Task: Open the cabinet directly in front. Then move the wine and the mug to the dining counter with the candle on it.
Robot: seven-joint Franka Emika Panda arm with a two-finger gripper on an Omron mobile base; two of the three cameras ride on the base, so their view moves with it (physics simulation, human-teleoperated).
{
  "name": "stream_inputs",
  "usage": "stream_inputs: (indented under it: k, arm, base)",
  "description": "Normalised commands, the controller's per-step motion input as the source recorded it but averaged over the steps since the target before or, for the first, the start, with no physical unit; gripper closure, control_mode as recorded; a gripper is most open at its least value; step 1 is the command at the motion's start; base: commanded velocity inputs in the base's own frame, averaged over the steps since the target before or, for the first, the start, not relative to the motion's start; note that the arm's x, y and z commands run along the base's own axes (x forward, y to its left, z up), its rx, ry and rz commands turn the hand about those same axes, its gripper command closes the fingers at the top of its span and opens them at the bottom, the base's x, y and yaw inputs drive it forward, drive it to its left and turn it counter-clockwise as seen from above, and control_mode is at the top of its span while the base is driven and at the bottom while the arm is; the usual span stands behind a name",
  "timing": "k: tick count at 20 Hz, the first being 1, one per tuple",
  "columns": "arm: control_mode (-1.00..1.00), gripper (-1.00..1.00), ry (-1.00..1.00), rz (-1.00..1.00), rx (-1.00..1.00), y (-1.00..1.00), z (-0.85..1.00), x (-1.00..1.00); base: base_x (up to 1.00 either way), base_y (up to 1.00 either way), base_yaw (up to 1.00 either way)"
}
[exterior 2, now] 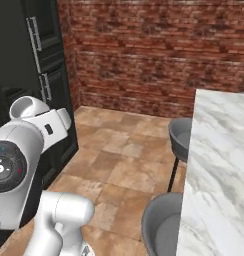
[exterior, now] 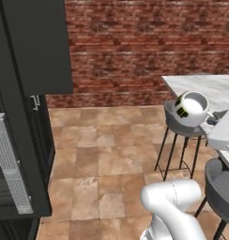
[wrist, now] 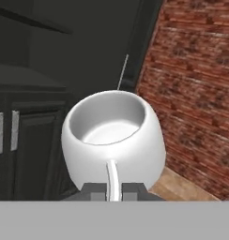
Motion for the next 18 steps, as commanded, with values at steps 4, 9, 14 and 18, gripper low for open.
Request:
stream_inputs:
  k: [4,9,14,18]
  arm:
    - [1.0,1.0,0.0,0.0,0.0,0.0,0.0,0.0]
    - [1.0,1.0,0.0,0.0,0.0,0.0,0.0,0.0]
    - [1.0,1.0,0.0,0.0,0.0,0.0,0.0,0.0]
    - [1.0,1.0,0.0,0.0,0.0,0.0,0.0,0.0]
  base:
    - [-0.6,0.22,-0.38]
    - [-0.91,0.56,-0.23]
    - [-0.91,0.39,-0.26]
    - [-0.3,0.06,-0.46]
